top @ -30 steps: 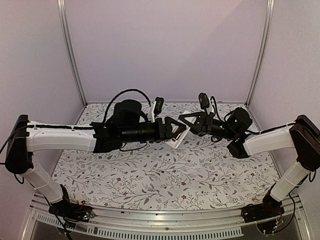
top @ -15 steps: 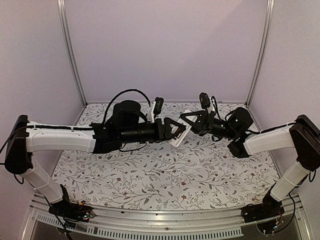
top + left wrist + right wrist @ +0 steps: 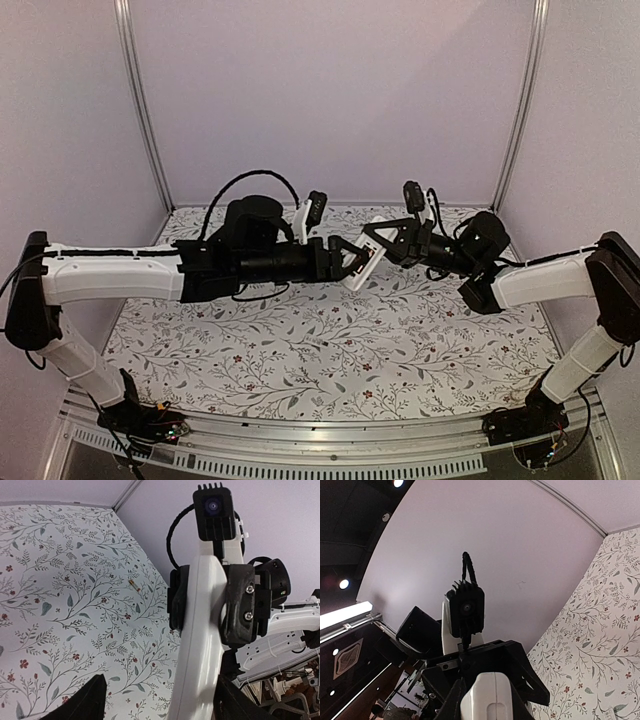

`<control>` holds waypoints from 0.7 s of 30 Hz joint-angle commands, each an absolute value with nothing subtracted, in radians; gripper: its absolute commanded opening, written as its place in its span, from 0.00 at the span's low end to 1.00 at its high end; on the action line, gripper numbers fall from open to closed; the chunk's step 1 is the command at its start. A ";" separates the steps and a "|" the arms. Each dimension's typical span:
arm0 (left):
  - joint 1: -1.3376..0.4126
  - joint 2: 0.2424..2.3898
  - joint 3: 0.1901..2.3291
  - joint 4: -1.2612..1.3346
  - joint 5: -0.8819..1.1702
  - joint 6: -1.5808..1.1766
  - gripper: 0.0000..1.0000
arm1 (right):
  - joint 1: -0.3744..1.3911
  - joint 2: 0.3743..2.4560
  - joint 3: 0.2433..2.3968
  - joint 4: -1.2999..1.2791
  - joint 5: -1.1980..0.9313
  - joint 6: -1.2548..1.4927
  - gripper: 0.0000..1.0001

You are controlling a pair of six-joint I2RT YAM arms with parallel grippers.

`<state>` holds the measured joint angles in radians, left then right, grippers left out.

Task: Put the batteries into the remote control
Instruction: Press the battery in the battery compartment.

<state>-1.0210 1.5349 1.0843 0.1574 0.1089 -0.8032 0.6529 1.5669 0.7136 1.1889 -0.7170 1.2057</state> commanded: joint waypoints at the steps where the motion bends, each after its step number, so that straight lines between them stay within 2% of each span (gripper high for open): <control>1: -1.019 1.508 1.119 -0.063 0.006 -0.678 0.74 | 0.646 1.505 0.740 1.186 -0.719 1.152 0.00; 7: -1.017 1.467 1.138 -0.049 0.040 -0.614 0.90 | 0.652 1.526 0.720 1.185 -0.737 1.115 0.00; 17: -1.018 1.519 1.180 -0.017 0.167 -0.610 0.87 | 0.690 1.563 0.741 1.153 -0.743 1.073 0.00; 21: -1.016 1.527 1.182 -0.018 0.153 -0.620 0.82 | 0.693 1.558 0.742 1.136 -0.744 1.058 0.00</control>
